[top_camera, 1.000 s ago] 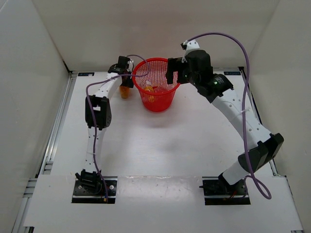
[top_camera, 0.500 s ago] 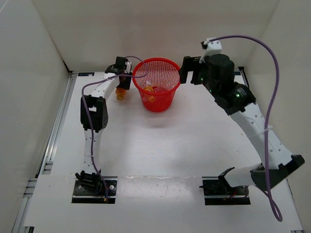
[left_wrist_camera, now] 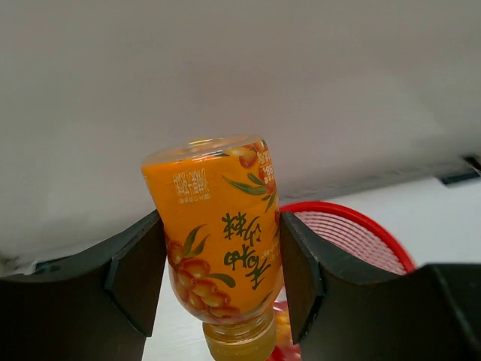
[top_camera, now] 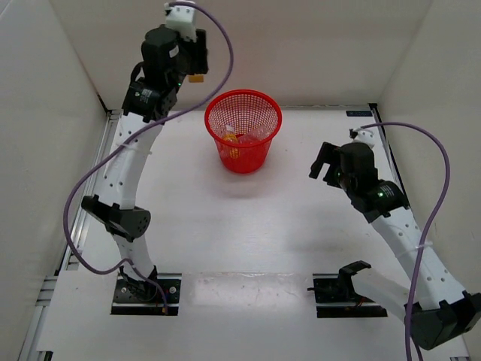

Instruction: Put the plastic bottles in the bin

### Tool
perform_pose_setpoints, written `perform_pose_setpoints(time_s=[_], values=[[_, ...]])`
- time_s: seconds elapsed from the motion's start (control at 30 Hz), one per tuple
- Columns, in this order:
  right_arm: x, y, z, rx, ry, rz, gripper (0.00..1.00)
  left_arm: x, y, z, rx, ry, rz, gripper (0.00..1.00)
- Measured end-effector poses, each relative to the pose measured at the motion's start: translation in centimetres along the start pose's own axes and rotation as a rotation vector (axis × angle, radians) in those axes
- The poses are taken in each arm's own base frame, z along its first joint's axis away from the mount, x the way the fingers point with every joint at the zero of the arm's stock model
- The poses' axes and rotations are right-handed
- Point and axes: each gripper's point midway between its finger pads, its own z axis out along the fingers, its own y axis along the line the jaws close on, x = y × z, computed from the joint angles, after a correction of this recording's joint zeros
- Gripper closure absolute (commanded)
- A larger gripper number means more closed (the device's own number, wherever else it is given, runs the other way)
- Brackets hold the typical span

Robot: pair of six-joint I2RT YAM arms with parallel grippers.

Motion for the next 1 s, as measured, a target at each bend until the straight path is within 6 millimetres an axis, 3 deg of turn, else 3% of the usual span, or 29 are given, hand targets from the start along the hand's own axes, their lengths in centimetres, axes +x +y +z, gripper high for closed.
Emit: perform_pose_setpoints(time_s=[0.07,0.13,0.2,0.27,0.37,0.43,0.47,0.5,0.53,0.67,0.87,0.93,1.0], values=[[0.2,-0.5,-0.6,0.01,-0.011,0.015,0.01,-0.4,-4.5,-0.9,0.128,-0.018,0.025,0.9],[0.2,-1.1,-1.2,0.021,-0.027,0.031,0.01,1.8,-9.2,-0.7,0.24,0.02,0.064,0.9],[0.3,-1.5,-1.7,0.032,-0.034,0.04,0.01,6.0,-13.5,0.4,0.342,0.101,0.104,0.85],[0.5,-1.9,-1.9,0.044,-0.034,0.043,0.01,11.3,-16.2,1.8,0.404,0.205,0.139,0.82],[1.4,-2.5,-2.1,0.064,-0.017,0.046,0.01,19.7,-17.5,3.8,0.429,0.381,0.183,0.77],[2.1,-3.0,-2.1,0.075,-0.004,0.048,0.01,23.8,-17.4,4.5,0.43,0.469,0.204,0.55],[2.4,-3.2,-2.2,0.079,-0.001,0.049,0.01,25.3,-17.5,4.6,0.431,0.502,0.216,0.24],[2.6,-3.4,-2.3,0.082,0.002,0.049,0.01,26.2,-17.1,4.6,0.425,0.525,0.227,0.0],[2.7,-3.4,-2.4,0.083,0.003,0.051,0.01,26.7,-16.9,4.5,0.425,0.54,0.242,0.0],[2.7,-3.7,-2.8,0.086,-0.003,0.052,0.01,25.3,-16.9,3.9,0.373,0.512,0.287,0.0],[3.1,-3.7,-2.2,0.1,0.02,0.042,0.01,19.6,-18.2,1.2,0.286,0.383,0.395,0.0],[3.5,-3.8,-1.6,0.115,0.043,0.031,0.01,17.1,-17.1,0.8,0.219,0.336,0.403,0.0],[3.9,-4.0,-0.9,0.131,0.073,0.024,0.01,14.5,-14.1,0.6,0.132,0.303,0.394,0.0]])
